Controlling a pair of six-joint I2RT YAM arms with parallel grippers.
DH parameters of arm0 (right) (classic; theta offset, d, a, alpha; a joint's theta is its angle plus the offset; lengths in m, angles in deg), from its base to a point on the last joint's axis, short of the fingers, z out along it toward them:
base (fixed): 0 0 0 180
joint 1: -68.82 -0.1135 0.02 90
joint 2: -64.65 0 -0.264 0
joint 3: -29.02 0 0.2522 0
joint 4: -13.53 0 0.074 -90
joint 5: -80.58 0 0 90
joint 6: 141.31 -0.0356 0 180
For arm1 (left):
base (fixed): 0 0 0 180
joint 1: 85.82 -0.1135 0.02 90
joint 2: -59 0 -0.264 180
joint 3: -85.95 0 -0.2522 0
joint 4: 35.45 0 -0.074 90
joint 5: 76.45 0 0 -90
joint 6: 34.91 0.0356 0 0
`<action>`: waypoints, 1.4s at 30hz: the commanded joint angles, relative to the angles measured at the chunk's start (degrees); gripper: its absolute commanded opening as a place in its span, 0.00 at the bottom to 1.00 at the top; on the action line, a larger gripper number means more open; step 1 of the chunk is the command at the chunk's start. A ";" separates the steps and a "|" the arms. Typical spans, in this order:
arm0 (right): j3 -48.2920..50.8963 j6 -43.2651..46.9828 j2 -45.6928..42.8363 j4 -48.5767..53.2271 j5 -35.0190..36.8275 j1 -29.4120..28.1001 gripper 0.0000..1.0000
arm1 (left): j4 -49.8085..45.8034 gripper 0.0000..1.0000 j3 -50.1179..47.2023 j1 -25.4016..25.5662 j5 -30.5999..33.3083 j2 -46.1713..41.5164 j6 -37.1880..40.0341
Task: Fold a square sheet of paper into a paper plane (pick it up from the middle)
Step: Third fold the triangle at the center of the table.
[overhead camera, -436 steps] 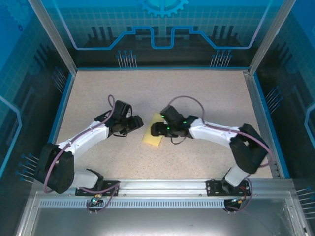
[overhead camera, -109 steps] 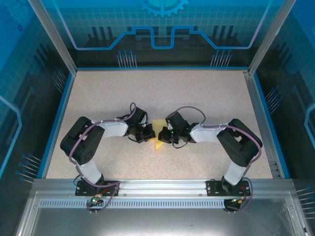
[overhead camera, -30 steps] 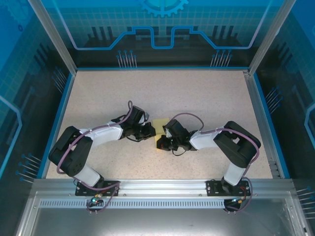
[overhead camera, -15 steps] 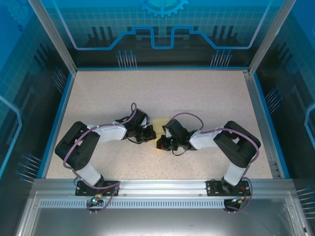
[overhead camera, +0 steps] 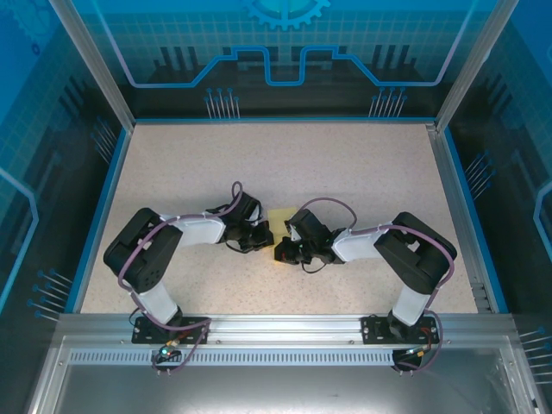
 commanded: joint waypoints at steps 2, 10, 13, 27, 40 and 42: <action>-0.51 0.87 -1.24 1.70 -1.04 0.36 0.00 | -2.50 0.04 2.02 0.31 0.97 1.70 1.30; 0.10 1.17 -2.74 2.59 -2.14 -0.90 0.00 | -4.60 0.03 2.42 0.34 2.45 2.53 1.16; 1.32 0.13 -2.32 1.57 -1.92 -1.48 0.00 | -4.72 0.03 2.41 0.33 2.65 2.55 1.16; 1.06 -0.10 -0.67 1.32 -1.61 -2.43 0.00 | -6.24 0.03 2.81 0.37 3.75 2.72 1.00; 0.26 0.20 0.82 3.36 -0.69 -3.22 0.00 | -6.58 0.03 2.89 0.32 4.08 2.68 0.99; 0.42 0.21 -0.06 3.19 -0.73 -3.02 0.00 | -6.77 0.03 2.94 0.37 4.10 2.68 1.00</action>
